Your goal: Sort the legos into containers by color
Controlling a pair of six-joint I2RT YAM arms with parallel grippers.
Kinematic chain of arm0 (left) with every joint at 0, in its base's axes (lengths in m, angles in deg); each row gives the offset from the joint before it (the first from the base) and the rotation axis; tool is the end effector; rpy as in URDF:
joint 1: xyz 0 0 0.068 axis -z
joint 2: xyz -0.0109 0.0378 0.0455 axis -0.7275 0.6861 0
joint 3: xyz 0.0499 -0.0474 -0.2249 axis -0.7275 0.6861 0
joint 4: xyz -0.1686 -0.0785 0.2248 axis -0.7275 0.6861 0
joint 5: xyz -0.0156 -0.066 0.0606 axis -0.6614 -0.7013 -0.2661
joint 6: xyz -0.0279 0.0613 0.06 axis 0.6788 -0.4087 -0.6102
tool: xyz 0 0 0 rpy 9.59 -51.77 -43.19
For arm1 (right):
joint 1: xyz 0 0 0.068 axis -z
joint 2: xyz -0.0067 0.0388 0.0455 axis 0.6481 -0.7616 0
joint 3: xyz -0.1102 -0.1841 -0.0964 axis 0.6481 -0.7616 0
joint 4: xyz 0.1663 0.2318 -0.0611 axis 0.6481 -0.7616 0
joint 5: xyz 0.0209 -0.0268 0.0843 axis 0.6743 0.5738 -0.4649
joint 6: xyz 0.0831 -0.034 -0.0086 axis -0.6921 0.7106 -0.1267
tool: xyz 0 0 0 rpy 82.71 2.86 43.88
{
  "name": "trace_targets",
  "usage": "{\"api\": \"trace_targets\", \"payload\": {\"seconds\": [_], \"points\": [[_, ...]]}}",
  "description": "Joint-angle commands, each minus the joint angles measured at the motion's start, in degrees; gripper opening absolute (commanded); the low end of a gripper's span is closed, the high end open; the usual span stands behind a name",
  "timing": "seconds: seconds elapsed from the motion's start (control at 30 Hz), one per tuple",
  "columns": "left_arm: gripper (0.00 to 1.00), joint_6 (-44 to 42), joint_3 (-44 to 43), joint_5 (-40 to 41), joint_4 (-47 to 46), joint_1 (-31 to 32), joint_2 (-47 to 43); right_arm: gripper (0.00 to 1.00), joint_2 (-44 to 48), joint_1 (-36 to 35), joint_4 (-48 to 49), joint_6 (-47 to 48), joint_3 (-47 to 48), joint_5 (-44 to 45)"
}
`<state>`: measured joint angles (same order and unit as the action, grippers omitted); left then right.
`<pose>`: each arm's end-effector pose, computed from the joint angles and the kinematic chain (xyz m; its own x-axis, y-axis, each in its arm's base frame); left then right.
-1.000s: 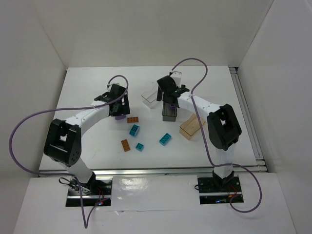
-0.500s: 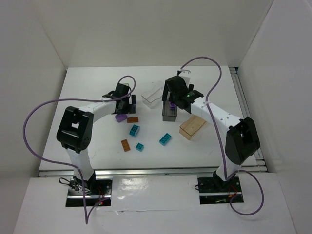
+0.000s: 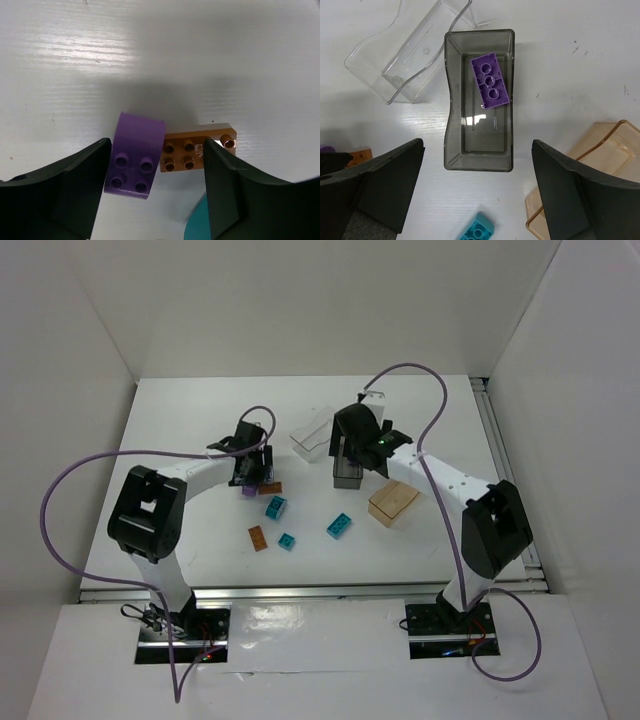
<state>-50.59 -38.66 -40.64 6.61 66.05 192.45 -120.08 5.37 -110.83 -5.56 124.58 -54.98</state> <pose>0.3924 -0.1232 0.0821 -0.7928 -0.1993 -0.5759 -0.1479 0.9797 -0.1354 0.3682 0.2137 0.1970 -0.6156 0.1238 -0.7782 0.0774 0.9923 0.0966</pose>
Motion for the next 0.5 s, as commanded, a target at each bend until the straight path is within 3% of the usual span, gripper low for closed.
{"api": "trace_targets", "payload": {"seconds": [0.0, 0.37, 0.47], "points": [[0.79, 1.47, 1.14, 2.66, 1.59, 0.66, -3.29, 0.95, 2.15, -1.01, -1.08, -0.83, -0.19, 0.90], [0.85, 3.06, 1.67, 5.39, 2.65, 0.66, -5.66, 0.95, 0.04, -3.20, -2.13, -0.83, 0.87, 1.43], [0.78, 3.06, 1.67, 5.38, 2.65, -0.39, -5.06, 0.95, -0.49, -3.21, -2.14, -0.83, 0.87, 1.43]]}}
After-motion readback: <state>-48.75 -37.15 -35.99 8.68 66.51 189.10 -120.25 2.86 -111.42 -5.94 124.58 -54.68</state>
